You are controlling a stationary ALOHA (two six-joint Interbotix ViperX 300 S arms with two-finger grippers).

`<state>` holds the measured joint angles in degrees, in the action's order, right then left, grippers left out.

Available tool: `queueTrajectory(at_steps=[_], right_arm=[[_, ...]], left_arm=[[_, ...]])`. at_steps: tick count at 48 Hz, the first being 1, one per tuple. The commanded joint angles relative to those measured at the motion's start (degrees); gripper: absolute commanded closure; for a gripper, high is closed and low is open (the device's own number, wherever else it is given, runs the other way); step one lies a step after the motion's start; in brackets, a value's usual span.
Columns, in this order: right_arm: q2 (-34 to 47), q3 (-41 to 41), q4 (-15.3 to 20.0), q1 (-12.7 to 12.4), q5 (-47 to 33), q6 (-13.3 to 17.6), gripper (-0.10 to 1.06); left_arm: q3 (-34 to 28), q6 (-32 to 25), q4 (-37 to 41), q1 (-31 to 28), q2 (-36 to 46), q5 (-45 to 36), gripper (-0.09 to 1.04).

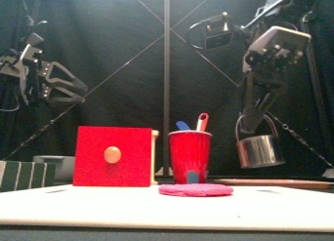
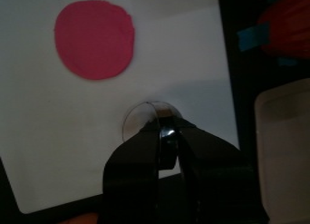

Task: Get the cutter from the drawer then cut the dough then place the extra dough in the bowl
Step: Shut the drawer

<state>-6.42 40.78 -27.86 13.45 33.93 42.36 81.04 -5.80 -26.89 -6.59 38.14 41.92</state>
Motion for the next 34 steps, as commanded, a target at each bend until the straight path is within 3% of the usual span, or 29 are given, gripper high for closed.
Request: queueTrajectory(at_steps=[1,5,16,21,27,34], right_arm=[[-1.0,0.0,-0.2,-0.2,-0.6,0.8,0.46],[-0.8,-0.1,-0.7,0.0,-0.5,1.8,0.42],[-0.8,-0.4,-2.1,0.8,0.0,2.1,0.17],[-1.1,-1.3,-3.0,0.8,0.7,2.1,0.15],[-1.1,-3.9,-7.3,0.5,1.1,2.2,0.15],[0.0,-7.4,-12.3,0.4,-0.6,2.7,0.15]], left_arm=[[-1.4,0.1,-0.1,-0.2,-0.1,-1.0,0.12],[-1.7,0.0,-0.6,-0.2,-0.1,-2.4,0.12],[-2.0,0.1,-1.1,-0.6,-0.1,-3.8,0.12],[-2.0,0.0,-2.0,-0.9,-0.1,-4.0,0.12],[-3.0,0.0,-3.3,-2.5,-0.4,-5.2,0.12],[-6.7,-0.1,-5.2,-8.3,-3.2,-12.9,0.12]])
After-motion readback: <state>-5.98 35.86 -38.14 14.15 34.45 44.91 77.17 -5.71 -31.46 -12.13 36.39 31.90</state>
